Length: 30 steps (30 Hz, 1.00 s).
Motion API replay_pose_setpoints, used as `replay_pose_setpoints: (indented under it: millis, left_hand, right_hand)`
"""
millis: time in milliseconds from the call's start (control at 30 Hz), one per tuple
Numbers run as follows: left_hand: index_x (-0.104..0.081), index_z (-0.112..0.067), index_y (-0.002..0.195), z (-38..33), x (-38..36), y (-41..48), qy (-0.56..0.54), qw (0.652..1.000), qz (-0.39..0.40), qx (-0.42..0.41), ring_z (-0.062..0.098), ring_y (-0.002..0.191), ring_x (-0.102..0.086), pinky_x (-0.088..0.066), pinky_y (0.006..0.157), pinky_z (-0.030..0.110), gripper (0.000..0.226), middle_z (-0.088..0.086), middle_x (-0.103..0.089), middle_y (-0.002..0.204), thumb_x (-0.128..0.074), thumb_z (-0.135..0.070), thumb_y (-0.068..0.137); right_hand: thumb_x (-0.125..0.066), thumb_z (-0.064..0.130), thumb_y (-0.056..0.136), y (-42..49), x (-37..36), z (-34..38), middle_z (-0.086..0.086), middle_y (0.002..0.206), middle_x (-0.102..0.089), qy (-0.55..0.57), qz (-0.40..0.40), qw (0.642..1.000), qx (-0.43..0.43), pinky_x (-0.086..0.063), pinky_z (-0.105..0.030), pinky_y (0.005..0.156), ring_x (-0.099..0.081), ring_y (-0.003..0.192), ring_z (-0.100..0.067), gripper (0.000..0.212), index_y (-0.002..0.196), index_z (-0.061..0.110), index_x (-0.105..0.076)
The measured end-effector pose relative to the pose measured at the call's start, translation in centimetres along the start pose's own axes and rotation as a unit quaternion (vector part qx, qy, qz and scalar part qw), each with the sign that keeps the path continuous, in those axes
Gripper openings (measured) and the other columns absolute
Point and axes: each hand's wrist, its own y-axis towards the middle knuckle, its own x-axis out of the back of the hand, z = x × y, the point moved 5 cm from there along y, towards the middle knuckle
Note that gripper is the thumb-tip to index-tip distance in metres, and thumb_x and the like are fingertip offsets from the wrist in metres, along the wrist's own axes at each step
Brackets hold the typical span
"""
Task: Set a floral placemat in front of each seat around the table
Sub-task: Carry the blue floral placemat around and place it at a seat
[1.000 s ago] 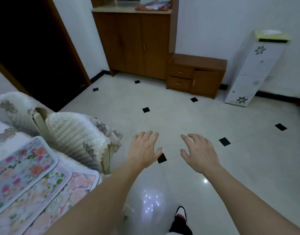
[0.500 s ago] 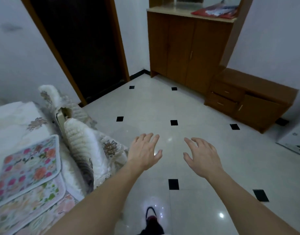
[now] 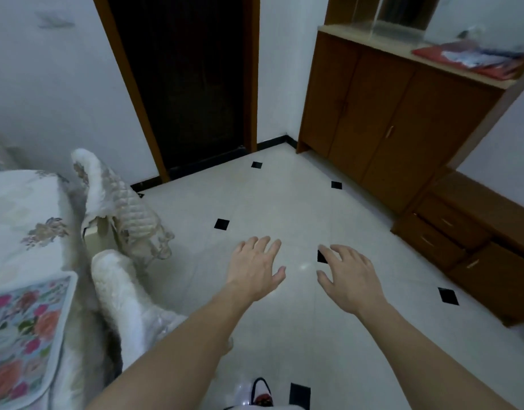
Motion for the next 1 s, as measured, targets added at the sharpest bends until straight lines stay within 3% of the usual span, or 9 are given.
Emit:
replay_pose_setpoints:
  millis: [300, 533, 633, 800, 1000]
  left_hand:
    - [-0.036, -0.024, 0.145, 10.4, 1.6, 9.1, -0.006, 0.995, -0.029, 0.091, 0.025, 0.132, -0.043, -0.034, 0.107, 0.041, 0.064, 0.002, -0.045, 0.148, -0.037, -0.059, 0.092]
    - [-0.052, -0.022, 0.129, 22.0, 2.0, 9.3, 0.006, 0.972, -0.077, 0.222, 0.025, 0.106, -0.060, -0.049, 0.088, 0.041, 0.057, 0.002, -0.063, 0.122, -0.045, -0.056, 0.084]
    - [-0.048, -0.021, 0.134, 27.2, 2.5, 8.5, 0.019, 0.956, -0.061, 0.288, 0.026, 0.113, -0.057, -0.046, 0.094, 0.042, 0.060, 0.003, -0.060, 0.129, -0.039, -0.057, 0.087]
    - [-0.047, -0.023, 0.134, 35.4, 4.0, 5.6, 0.031, 0.897, -0.062, 0.436, 0.025, 0.116, -0.055, -0.046, 0.093, 0.043, 0.061, 0.001, -0.059, 0.130, -0.038, -0.057, 0.086]
    - [-0.045, -0.026, 0.137, 41.0, 5.0, 0.3, 0.016, 0.782, -0.066, 0.620, 0.025, 0.123, -0.051, -0.043, 0.099, 0.042, 0.056, 0.000, -0.056, 0.136, -0.038, -0.054, 0.089]
  right_hand:
    - [-0.042, 0.049, 0.094, 16.6, -0.1, 7.0, -0.002, 0.144, -0.047, 0.017, 0.002, 0.995, 0.095, -0.031, -0.039, 0.109, -0.039, 0.134, -0.020, 0.057, 0.147, 0.029, -0.035]
    - [-0.047, 0.047, 0.092, 27.1, -1.9, 18.6, -0.003, 0.139, -0.051, 0.037, 0.015, 0.968, 0.250, -0.035, -0.040, 0.106, -0.044, 0.130, -0.022, 0.056, 0.144, 0.027, -0.040]
    - [-0.046, 0.048, 0.092, 31.0, -2.8, 25.0, -0.003, 0.139, -0.050, 0.046, 0.024, 0.944, 0.327, -0.035, -0.041, 0.106, -0.043, 0.131, -0.022, 0.056, 0.144, 0.027, -0.040]
    - [-0.044, 0.049, 0.092, 36.1, -3.4, 36.2, -0.001, 0.141, -0.049, 0.063, 0.037, 0.890, 0.450, -0.034, -0.039, 0.106, -0.042, 0.132, -0.020, 0.055, 0.144, 0.030, -0.038]
    - [-0.050, 0.043, 0.089, 39.4, -2.1, 47.2, -0.001, 0.130, -0.056, 0.099, 0.046, 0.802, 0.588, -0.042, -0.041, 0.099, -0.051, 0.119, -0.021, 0.047, 0.134, 0.027, -0.048]
